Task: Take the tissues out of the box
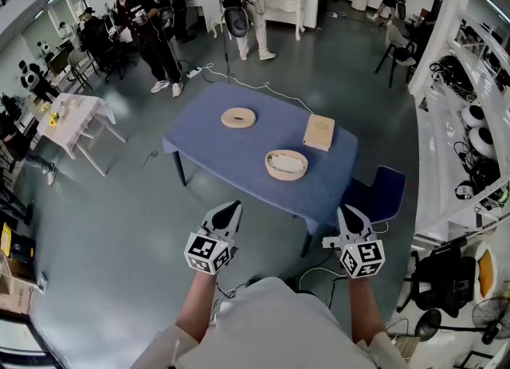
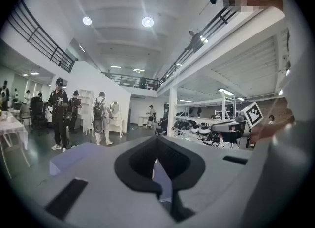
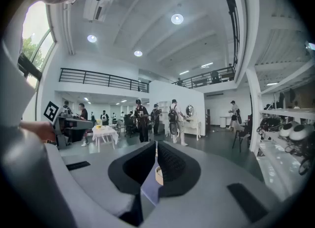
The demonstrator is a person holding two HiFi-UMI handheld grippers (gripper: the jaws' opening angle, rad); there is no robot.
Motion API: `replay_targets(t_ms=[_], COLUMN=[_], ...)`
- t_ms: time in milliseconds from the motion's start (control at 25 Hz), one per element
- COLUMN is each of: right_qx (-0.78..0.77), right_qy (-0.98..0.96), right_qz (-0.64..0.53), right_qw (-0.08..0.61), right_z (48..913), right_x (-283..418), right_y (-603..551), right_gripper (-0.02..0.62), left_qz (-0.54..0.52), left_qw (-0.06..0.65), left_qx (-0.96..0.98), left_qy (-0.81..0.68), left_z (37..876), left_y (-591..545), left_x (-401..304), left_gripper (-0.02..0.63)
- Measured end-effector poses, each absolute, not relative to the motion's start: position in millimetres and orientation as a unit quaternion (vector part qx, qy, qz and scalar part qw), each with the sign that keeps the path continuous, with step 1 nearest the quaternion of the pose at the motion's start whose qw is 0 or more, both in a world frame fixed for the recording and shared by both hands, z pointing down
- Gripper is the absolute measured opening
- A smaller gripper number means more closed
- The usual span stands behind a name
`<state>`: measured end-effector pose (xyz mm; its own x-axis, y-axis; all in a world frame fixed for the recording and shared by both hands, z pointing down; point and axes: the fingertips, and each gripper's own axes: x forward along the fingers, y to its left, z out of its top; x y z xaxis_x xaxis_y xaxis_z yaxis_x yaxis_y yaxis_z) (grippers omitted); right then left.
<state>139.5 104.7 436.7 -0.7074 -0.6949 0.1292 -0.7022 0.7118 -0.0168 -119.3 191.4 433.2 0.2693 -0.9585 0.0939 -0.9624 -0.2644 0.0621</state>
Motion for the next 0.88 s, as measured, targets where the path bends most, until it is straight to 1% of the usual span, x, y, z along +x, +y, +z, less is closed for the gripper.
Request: replay_targets(t_ms=[880], right_qx=[0.371], right_qy=[-0.927], right_qz=[0.040], right_qw=[0.047], right_z=[437.2], right_x=[158.5], right_y=[107.8], right_gripper=[0.038], left_qz=[0.021], left_qw=[0.059], left_qx=[0.788], left_qy=[-0.612], left_z=[438.0], left_y=[197.5], left_x=[-96.2], left_gripper=[0.006])
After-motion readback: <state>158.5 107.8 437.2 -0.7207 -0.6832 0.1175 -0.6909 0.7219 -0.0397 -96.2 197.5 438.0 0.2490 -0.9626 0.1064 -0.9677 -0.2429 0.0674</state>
